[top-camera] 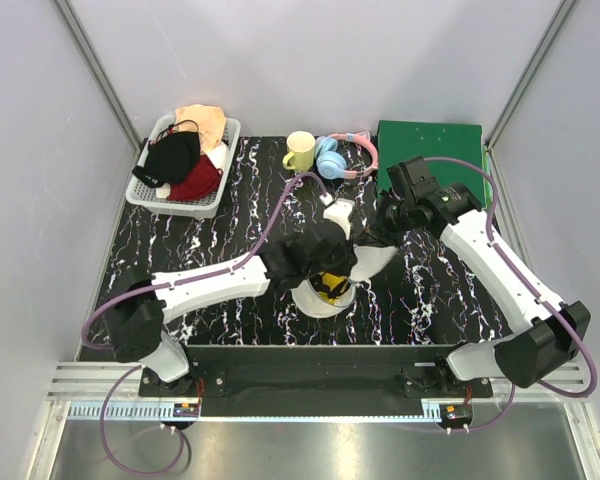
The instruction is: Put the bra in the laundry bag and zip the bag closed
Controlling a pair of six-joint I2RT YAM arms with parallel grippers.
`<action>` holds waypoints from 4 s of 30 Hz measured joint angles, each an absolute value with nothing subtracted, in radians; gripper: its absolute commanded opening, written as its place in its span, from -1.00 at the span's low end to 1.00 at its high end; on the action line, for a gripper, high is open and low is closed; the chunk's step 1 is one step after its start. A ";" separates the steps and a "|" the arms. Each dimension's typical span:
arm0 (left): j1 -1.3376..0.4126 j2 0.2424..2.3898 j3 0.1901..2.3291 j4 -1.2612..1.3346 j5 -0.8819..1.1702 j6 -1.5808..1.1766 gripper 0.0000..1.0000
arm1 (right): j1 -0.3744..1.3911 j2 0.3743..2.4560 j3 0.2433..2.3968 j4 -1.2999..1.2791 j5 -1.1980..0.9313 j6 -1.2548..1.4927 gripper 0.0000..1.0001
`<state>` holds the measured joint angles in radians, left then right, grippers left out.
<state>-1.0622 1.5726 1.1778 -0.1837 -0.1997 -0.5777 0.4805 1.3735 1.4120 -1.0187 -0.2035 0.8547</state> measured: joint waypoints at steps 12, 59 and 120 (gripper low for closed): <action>-0.873 1.361 0.968 -0.175 0.026 -0.747 -1.00 | 0.335 1.183 1.158 -0.863 -0.370 0.830 0.74; -0.727 1.145 0.736 -0.278 0.150 -1.121 -0.03 | 0.489 1.264 0.571 -0.072 -0.639 1.439 -0.84; -1.219 1.575 1.299 -0.822 -0.695 -1.002 -0.38 | 0.570 1.288 0.813 -0.339 -0.480 1.880 -1.00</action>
